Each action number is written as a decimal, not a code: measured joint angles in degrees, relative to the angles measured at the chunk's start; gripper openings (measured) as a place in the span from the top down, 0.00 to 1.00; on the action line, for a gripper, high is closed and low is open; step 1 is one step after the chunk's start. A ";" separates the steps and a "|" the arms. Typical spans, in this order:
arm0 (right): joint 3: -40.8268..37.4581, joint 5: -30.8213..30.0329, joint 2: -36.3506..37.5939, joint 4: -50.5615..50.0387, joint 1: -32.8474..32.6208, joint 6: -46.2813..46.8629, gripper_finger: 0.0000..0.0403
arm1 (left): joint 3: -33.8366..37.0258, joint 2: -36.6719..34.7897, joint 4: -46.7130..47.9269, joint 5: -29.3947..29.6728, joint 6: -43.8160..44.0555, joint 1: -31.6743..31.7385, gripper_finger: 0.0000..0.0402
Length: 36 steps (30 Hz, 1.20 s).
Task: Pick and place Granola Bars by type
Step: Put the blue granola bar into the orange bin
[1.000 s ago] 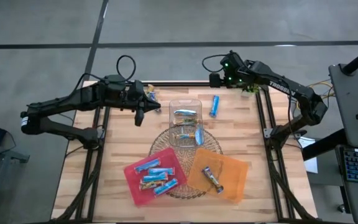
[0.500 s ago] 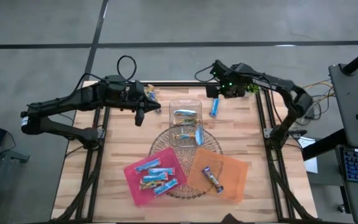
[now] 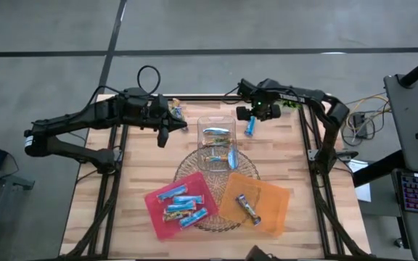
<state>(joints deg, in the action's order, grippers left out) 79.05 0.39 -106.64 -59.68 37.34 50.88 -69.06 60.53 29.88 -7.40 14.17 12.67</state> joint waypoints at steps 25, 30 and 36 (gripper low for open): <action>0.07 -0.71 -8.28 3.26 -1.40 3.19 0.43 | 0.00 -0.02 1.57 -0.02 0.59 0.00 1.00; 0.07 -0.95 -8.50 3.28 -1.38 4.44 0.50 | 0.00 -0.02 2.70 -0.02 0.96 0.00 1.00; 0.07 -1.22 -8.51 3.26 -1.40 4.65 0.64 | 0.00 -0.02 2.72 -0.04 0.98 0.00 1.00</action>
<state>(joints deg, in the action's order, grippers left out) 79.11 -0.83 -115.14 -56.42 35.94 55.53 -69.06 60.51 32.60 -7.44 15.16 12.67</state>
